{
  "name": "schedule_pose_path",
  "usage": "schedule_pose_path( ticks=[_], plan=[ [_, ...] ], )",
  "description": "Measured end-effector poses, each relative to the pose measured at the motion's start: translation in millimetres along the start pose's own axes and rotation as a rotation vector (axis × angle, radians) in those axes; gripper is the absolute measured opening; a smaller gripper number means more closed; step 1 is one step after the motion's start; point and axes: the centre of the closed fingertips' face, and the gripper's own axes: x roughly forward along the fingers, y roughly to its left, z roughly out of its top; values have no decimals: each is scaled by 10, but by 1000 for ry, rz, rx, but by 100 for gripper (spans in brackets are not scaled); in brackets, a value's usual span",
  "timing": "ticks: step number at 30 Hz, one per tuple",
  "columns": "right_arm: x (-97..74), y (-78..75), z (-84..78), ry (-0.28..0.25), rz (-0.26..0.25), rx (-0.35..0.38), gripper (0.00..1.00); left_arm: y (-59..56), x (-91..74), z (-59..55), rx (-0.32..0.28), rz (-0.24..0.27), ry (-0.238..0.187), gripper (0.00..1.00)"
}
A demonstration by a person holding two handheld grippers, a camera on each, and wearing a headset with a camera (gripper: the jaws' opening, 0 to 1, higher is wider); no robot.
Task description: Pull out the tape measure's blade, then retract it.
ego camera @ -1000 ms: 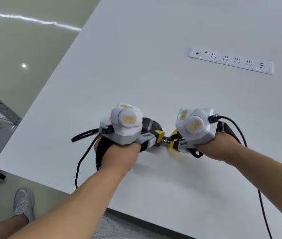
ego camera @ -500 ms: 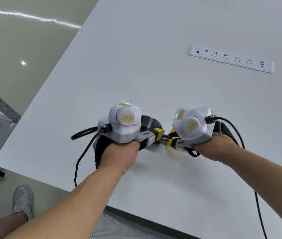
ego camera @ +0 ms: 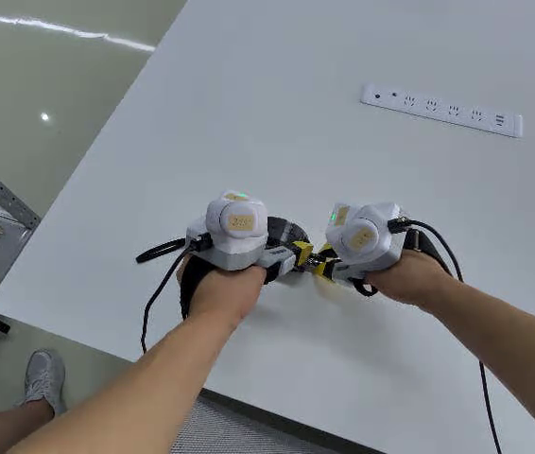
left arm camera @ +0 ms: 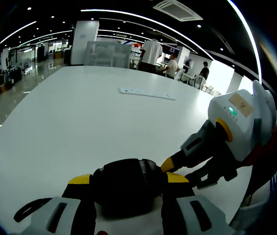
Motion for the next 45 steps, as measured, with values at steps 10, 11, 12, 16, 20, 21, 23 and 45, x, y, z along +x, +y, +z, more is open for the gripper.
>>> schedule_pose_path(
  ticks=[10, 11, 12, 16, 20, 21, 23, 45],
  plan=[
    [5, -4, 6, 2, -6, 6, 11, 3, 2, 4, 12, 8, 3, 48],
    [6, -5, 8, 1, -7, 4, 11, 2, 2, 4, 17, 11, 0, 47],
    [6, -5, 9, 3, -8, 3, 11, 3, 3, 5, 17, 12, 0, 47],
    [5, -4, 11, 2, -9, 3, 11, 7, 0, 3, 22, 12, -4, 47],
    [10, -5, 21, 4, -9, 3, 11, 8, -6, -3, 25, 12, -5, 47],
    [12, -7, 23, 3, -8, 1, 11, 9, -7, -3, 27, 13, -4, 47],
    [16, -10, 26, 3, -8, 0, 11, 14, -12, -6, 28, 15, -5, 47],
    [13, -8, 13, 4, 1, 5, 11, 6, 25, -13, 49, 39, 2, 57]
  ],
)
